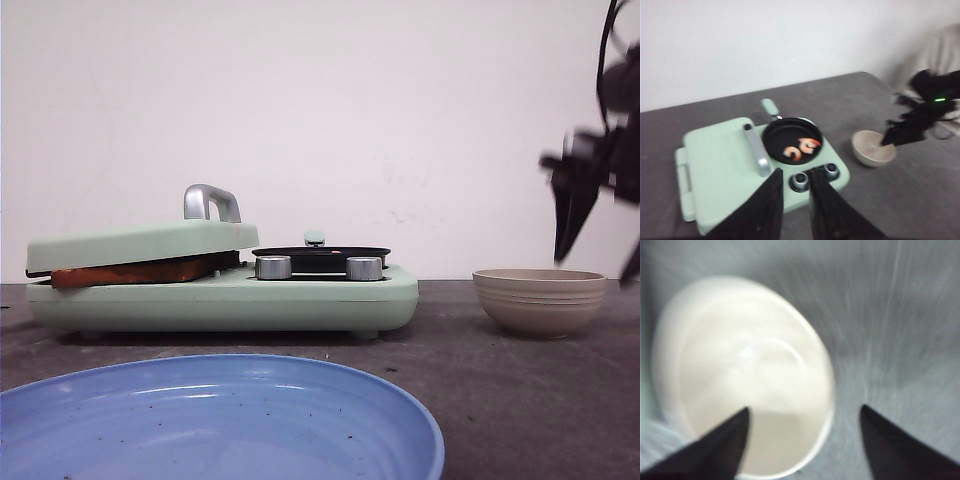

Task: Make breakfast with bread and shrimp

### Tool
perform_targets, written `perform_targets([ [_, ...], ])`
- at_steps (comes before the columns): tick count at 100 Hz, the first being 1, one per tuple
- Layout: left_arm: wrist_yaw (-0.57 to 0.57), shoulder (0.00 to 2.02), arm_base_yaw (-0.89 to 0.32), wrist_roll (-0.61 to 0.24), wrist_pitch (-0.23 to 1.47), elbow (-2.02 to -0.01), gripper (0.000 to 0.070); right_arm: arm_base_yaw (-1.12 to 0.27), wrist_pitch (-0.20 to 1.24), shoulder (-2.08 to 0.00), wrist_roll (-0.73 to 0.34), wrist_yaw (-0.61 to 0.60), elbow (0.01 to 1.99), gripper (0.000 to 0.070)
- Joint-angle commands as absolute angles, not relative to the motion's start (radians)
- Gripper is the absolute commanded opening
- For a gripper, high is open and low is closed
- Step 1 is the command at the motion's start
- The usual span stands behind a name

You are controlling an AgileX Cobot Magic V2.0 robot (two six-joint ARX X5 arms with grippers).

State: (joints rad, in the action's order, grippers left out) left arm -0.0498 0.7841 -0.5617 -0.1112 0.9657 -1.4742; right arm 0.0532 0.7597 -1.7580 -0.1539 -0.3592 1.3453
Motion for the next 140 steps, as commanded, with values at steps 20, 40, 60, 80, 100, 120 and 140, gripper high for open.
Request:
perform_targets([
  [20,-0.065,0.772,-0.570,-0.095,0.892,-1.418,0.0000,0.020,0.529,-1.427,-0.129,-0.277,1.277,0.0000],
  [40,-0.064,0.747,-0.570,-0.109,0.788,-1.291,0.0000,-0.019,0.245,-1.104,-0.057,-0.279,1.034,0.0001],
  [60,-0.064,0.730,-0.570,-0.125,0.680,-1.121,0.0000,-0.056,0.097,-0.797,-0.038,-0.184,0.739,0.0001],
  [80,-0.063,0.751,-0.570,-0.171,0.680,-1.088,0.0000,-0.057,0.152,-0.629,-0.055,-0.110,0.602,0.0001],
  [100,-0.063,0.747,-0.570,-0.255,0.683,-1.089,0.0000,-0.064,0.213,-0.585,-0.067,-0.111,0.602,0.0001],
  [120,-0.063,0.725,-0.570,-0.255,0.680,-1.089,0.0000,-0.064,0.210,-0.564,-0.067,-0.111,0.602,0.0001],
  [140,-0.063,0.720,-0.570,-0.255,0.680,-1.089,0.0000,-0.064,0.210,-0.566,-0.067,-0.111,0.602,0.0001],
])
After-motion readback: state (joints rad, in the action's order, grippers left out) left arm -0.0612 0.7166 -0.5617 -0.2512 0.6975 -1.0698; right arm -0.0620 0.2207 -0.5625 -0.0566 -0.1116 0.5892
